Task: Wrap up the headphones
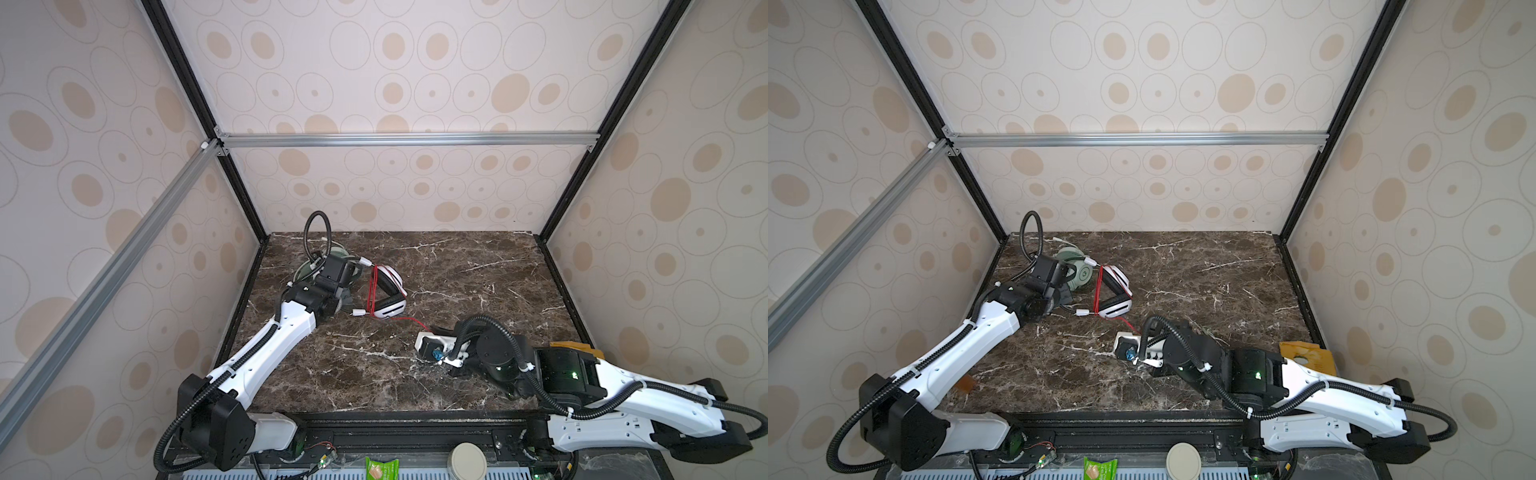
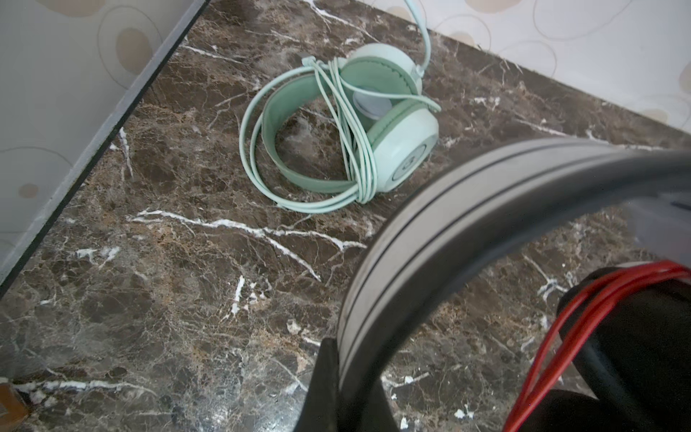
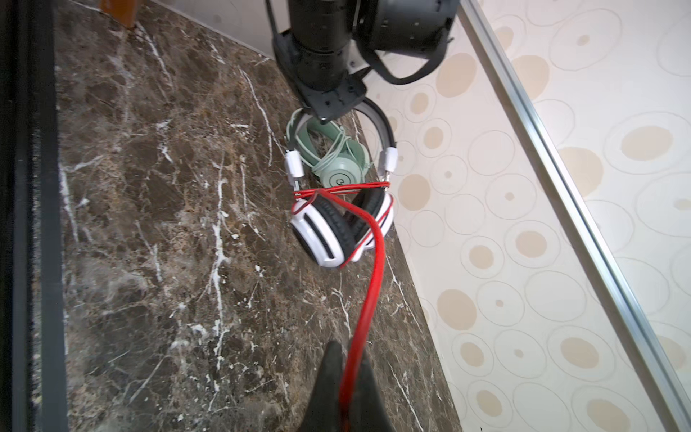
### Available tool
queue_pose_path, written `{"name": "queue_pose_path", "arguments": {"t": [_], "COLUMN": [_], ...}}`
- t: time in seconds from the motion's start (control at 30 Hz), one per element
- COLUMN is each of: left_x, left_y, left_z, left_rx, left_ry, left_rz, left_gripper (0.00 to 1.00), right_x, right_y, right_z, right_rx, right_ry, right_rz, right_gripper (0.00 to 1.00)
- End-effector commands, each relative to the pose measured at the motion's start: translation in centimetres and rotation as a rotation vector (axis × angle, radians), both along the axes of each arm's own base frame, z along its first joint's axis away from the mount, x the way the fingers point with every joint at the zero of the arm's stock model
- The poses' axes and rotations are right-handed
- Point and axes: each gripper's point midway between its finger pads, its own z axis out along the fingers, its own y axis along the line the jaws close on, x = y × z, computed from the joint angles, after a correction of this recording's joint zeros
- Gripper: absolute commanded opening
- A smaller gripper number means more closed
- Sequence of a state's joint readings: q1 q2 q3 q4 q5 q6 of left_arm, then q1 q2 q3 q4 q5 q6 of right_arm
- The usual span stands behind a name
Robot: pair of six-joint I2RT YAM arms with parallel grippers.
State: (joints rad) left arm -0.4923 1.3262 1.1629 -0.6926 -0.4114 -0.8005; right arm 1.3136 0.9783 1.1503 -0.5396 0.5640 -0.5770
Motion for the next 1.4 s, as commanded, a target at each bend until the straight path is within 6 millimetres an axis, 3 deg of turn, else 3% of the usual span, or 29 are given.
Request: {"name": "queue_pose_path", "arguments": {"t": [0.0,0.17,0.53,0.77,1.07,1.37], "left_x": [-0.3,-2.2,-5.8,-7.1,-8.0,-8.7], "left_y": [-1.0,-3.9,-9.3,-11.9,-12.7,-13.1], "left_z": [2.1,0.6,-1.8,-0.8,2.2,6.4], "left_rx": [-0.013,0.004,-0.085,-0.161,-0.266,-0.361], "left_ry": [-0.104,-0.09,-0.11,-0.159,-0.234,-0.31], "left_rz": [0.031,-0.082,-0.341,-0.436,-0.501,-0.54], "left_gripper": [0.0,0.0,0.0,0.0,0.0,0.0], "right_x": [1.2,4.7,14.8,20.1,22.9,23.0], "right_y": [-0.5,-2.0,-6.4,-6.8,-6.6,-4.6], "right_z": [0.9,1.0,-2.0,-5.8,-11.5,-14.6], "right_rx": [0.0,0.063,0.253,0.282,0.314,0.459], "right_ry": [0.005,0.069,0.31,0.457,0.603,0.781], "right_rz": [-0.011,-0.115,-0.355,-0.403,-0.417,-0.31], "right_gripper": [0.0,0.0,0.0,0.0,0.0,0.0]}}
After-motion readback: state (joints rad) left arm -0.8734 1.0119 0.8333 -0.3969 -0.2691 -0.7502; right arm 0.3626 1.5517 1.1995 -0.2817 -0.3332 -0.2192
